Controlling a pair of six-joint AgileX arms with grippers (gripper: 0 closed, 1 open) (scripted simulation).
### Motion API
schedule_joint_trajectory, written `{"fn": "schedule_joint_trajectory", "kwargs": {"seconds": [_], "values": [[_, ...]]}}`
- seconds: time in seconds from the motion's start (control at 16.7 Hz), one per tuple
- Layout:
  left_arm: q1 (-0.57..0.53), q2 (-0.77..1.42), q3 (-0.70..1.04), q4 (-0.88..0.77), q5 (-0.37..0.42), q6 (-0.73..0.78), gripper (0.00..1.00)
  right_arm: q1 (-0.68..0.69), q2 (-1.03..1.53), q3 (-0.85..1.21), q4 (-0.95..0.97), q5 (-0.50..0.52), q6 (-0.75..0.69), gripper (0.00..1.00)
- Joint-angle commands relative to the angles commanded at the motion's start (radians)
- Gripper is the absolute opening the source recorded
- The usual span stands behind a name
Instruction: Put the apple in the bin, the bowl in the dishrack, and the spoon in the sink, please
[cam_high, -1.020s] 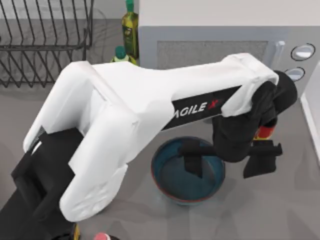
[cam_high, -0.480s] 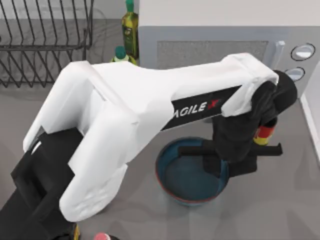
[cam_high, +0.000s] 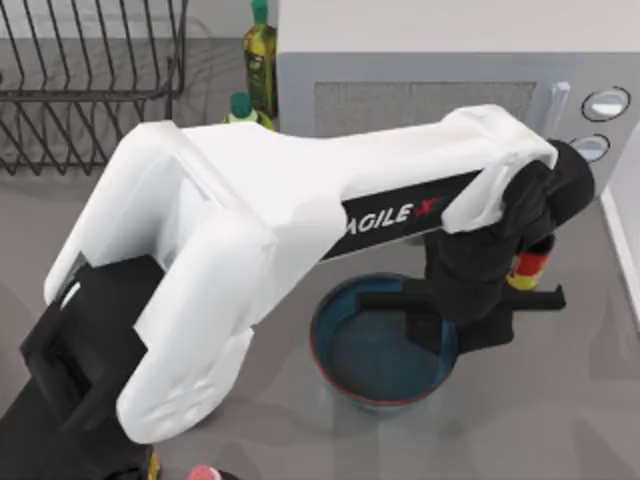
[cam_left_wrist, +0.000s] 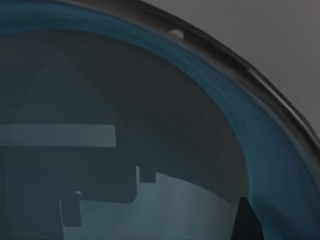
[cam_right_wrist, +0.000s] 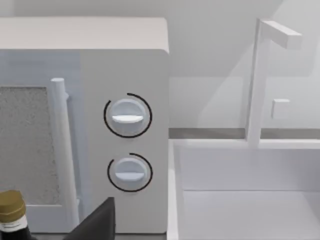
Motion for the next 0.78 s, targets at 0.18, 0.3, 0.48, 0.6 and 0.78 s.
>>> {"fn": "schedule_joint_trajectory", "kwargs": {"seconds": [0.18,0.3,0.48,0.6,0.78], "values": [[-0.001,-0.003,0.014,-0.015,-0.001,0.000,0.00,0.000,0.000,0.000,0.000,0.000,0.000,1.00],[-0.002,0.001,0.072,-0.068,-0.002,-0.002,0.00,0.000,0.000,0.000,0.000,0.000,0.000,1.00],[-0.003,0.007,0.235,-0.218,-0.002,-0.003,0.00,0.000,0.000,0.000,0.000,0.000,0.000,1.00],[-0.004,0.014,0.344,-0.323,-0.001,-0.003,0.00,0.000,0.000,0.000,0.000,0.000,0.000,1.00],[-0.002,0.020,0.431,-0.409,0.000,-0.001,0.00,0.000,0.000,0.000,0.000,0.000,0.000,1.00]]}}
